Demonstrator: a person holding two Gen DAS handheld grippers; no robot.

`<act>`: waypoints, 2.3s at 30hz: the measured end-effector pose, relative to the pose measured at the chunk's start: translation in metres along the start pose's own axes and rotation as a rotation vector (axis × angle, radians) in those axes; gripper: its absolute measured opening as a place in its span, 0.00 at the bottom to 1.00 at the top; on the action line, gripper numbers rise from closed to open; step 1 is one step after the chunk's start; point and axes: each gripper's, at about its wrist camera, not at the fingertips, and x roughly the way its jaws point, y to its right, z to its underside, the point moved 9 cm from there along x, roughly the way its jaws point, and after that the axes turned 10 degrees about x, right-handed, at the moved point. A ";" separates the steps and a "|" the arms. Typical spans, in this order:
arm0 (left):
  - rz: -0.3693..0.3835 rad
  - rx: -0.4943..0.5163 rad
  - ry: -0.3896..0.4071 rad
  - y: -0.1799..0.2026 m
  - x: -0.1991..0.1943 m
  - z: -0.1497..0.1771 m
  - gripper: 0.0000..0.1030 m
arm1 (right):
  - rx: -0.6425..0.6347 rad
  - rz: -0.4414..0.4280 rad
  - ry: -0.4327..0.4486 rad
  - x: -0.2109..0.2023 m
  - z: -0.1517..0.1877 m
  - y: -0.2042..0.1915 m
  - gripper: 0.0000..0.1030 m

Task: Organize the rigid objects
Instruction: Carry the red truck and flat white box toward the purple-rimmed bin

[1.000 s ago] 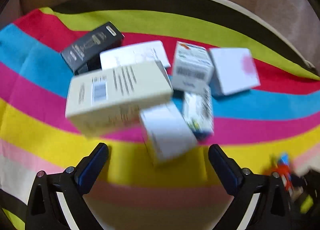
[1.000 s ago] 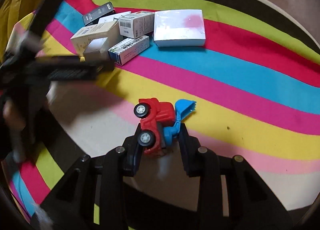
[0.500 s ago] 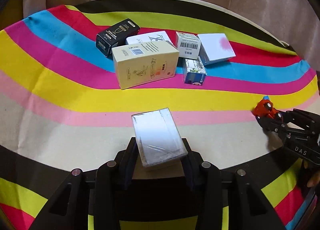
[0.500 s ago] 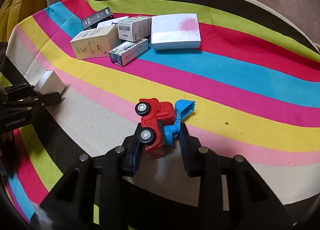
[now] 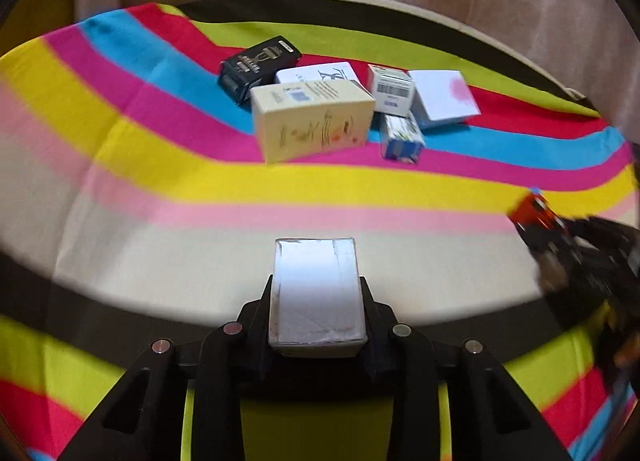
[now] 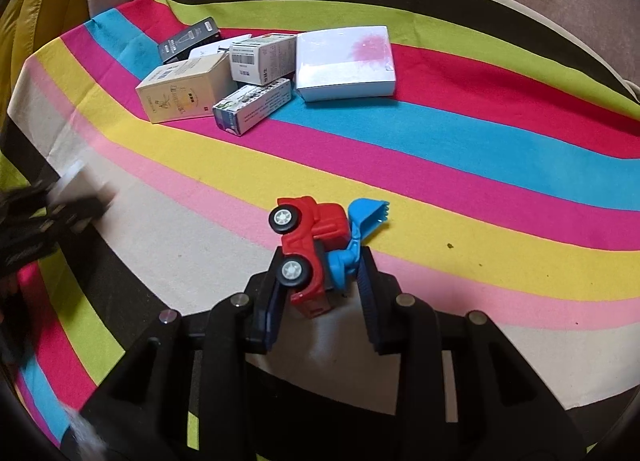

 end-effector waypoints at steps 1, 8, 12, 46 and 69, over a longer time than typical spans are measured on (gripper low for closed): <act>-0.007 0.007 0.009 -0.001 -0.010 0.008 0.35 | 0.006 0.003 0.000 0.000 0.000 0.001 0.37; 0.001 -0.030 -0.011 -0.025 -0.046 0.062 0.35 | 0.015 0.057 0.009 0.001 0.000 0.003 0.36; -0.004 -0.037 0.014 -0.033 -0.052 0.069 0.35 | 0.104 0.090 0.010 -0.007 0.011 -0.005 0.36; -0.008 -0.020 0.013 -0.036 -0.048 0.068 0.35 | 0.138 0.179 0.049 -0.071 0.102 -0.133 0.36; -0.010 0.056 0.089 -0.015 -0.113 0.100 0.35 | 0.194 0.090 0.080 -0.113 0.124 -0.133 0.36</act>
